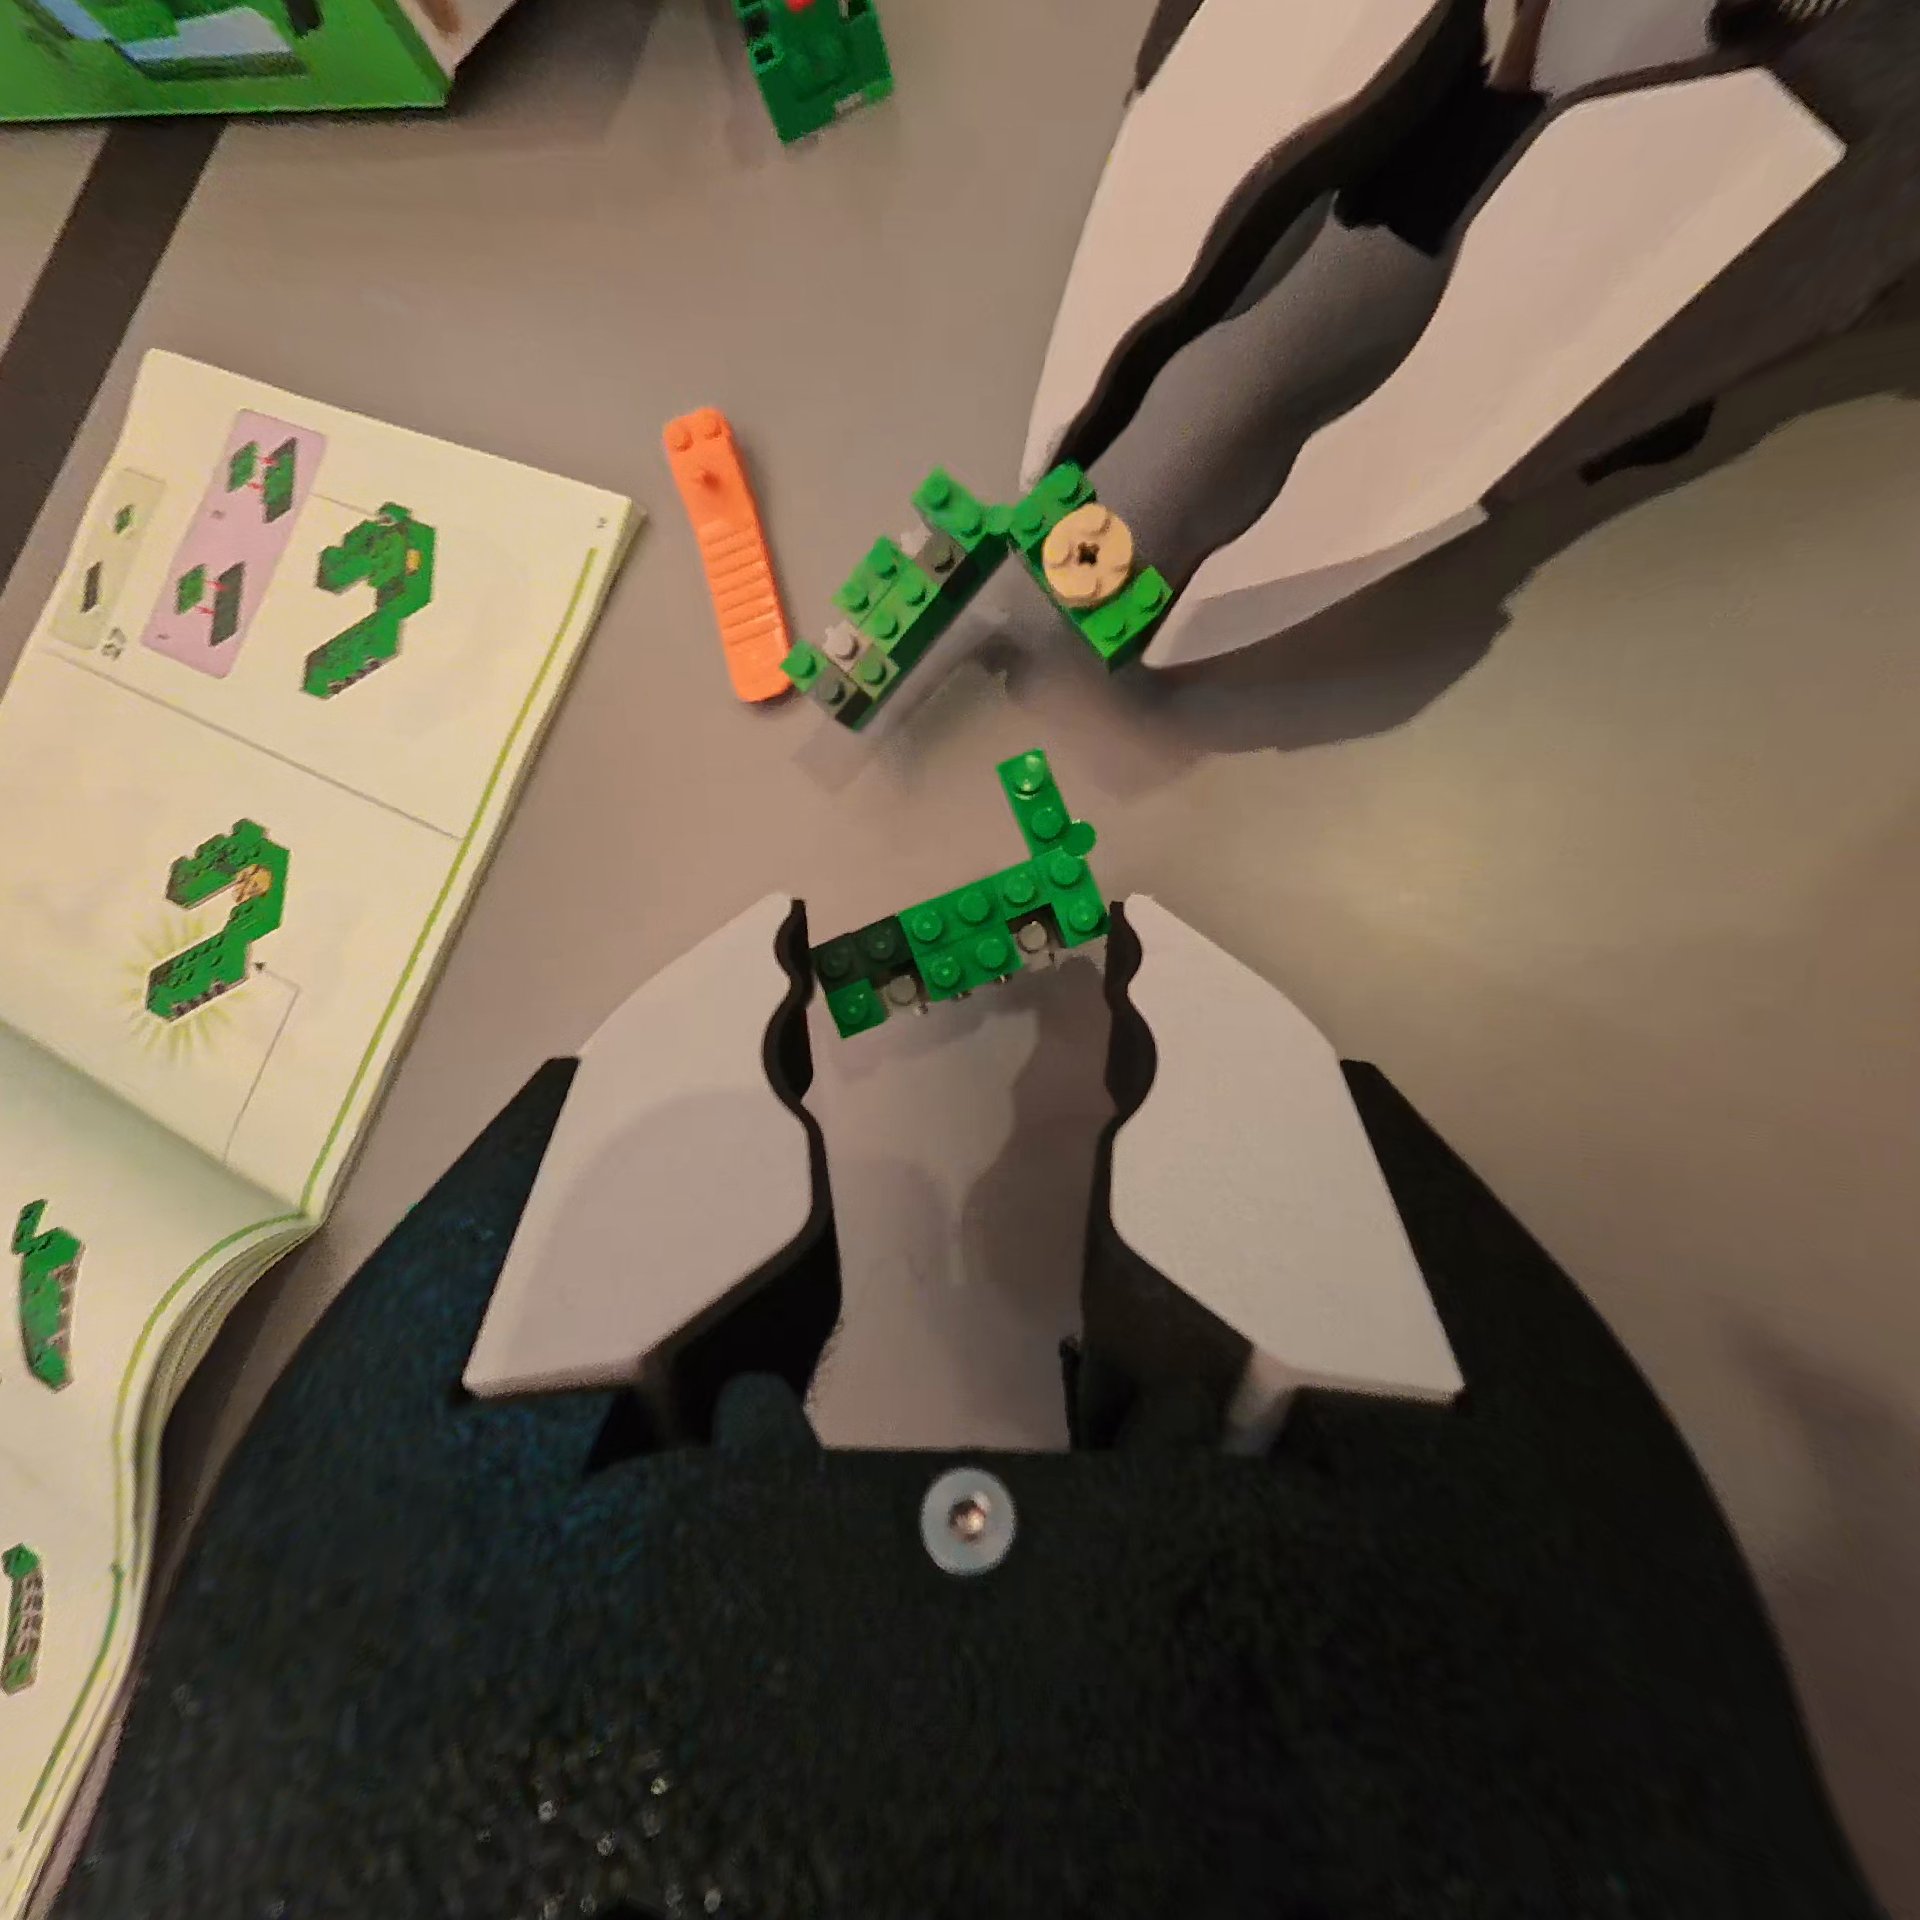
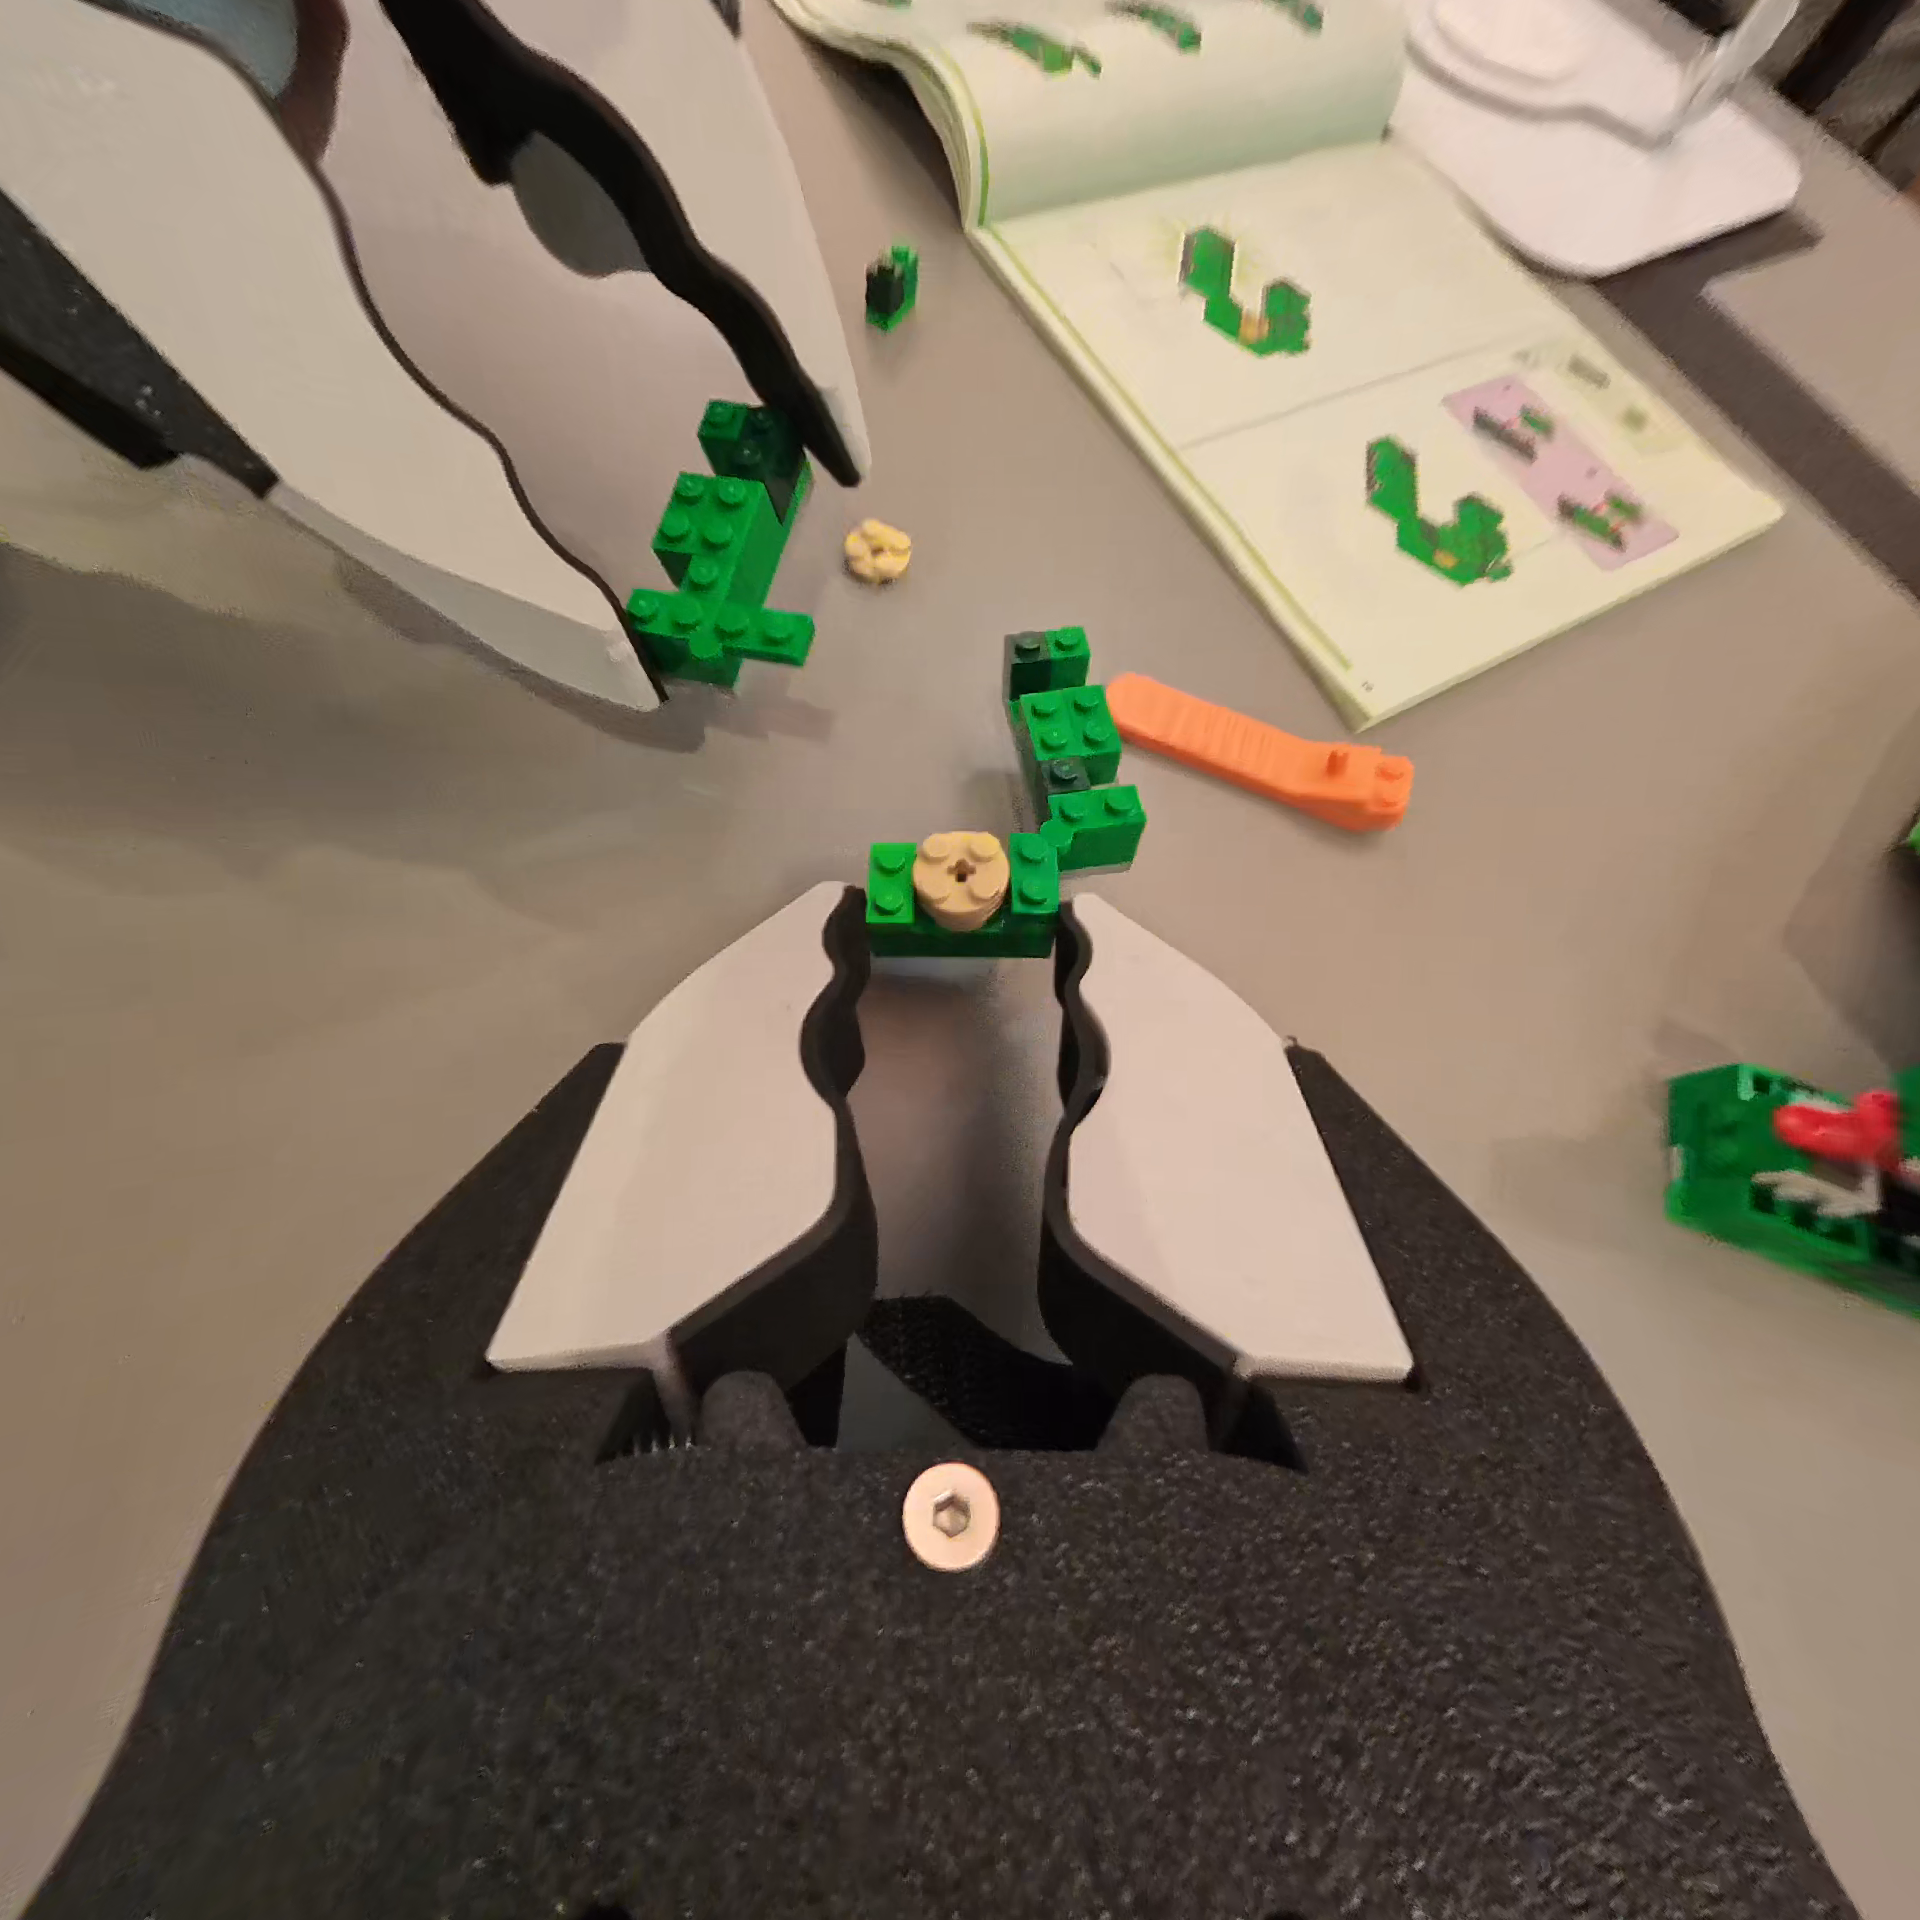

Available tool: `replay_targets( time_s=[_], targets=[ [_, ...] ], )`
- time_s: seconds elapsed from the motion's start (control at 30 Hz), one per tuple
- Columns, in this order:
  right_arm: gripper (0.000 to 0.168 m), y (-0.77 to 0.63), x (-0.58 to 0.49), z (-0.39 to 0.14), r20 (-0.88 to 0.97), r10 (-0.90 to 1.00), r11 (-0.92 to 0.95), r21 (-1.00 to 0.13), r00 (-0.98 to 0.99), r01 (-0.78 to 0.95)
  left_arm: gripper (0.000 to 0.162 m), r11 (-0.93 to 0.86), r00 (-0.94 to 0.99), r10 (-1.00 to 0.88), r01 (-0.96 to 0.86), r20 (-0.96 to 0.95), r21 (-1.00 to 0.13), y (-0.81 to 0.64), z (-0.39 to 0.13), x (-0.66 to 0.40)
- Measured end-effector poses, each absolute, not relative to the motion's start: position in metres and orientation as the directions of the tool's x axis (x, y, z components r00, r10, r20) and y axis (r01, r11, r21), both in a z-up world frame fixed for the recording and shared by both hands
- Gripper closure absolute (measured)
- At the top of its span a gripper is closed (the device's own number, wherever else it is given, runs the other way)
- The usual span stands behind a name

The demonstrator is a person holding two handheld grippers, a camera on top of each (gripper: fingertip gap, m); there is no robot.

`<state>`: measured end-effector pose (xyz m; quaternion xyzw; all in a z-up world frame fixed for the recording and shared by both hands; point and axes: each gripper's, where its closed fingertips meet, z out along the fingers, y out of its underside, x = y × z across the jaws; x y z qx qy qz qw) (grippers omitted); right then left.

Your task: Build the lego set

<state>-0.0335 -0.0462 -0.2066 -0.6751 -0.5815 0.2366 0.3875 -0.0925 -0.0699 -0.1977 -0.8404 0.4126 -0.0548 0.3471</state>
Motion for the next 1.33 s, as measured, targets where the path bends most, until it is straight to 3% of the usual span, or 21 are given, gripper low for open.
replay_targets(
  time_s=[0.2, 0.4, 0.83, 1.17, 1.33],
  targets=[
    [0.134, -0.009, -0.047, -0.19, 0.196, 0.938, 0.014, -0.847, 0.287, 0.532, 0.108, -0.4, 0.69, -0.686, -0.624, -0.232, -0.671, -0.051, -0.187, -0.101],
    [0.135, 0.017, -0.062, -0.207, 0.183, 0.929, -0.052, -0.797, 0.323, 0.602, 0.108, -0.421, 0.702, -0.68, -0.611, -0.212, -0.67, -0.023, -0.187, -0.097],
    [0.135, 0.025, -0.07, -0.219, 0.168, 0.953, -0.035, -0.765, 0.252, 0.643, 0.108, -0.319, 0.515, -0.811, -0.786, -0.276, -0.529, 0.009, -0.206, -0.106],
    [0.123, 0.022, -0.072, -0.219, 0.131, 0.972, -0.026, -0.771, 0.197, 0.637, 0.108, -0.023, 0.181, -0.933, -0.893, -0.312, -0.449, 0.022, -0.207, -0.102],
    [0.116, 0.021, -0.067, -0.208, 0.23, 0.956, 0.083, -0.804, 0.18, 0.59, 0.108, 0.166, -0.03, -0.956, -0.876, -0.293, -0.452, 0.024, -0.199, -0.092]
  ],
)
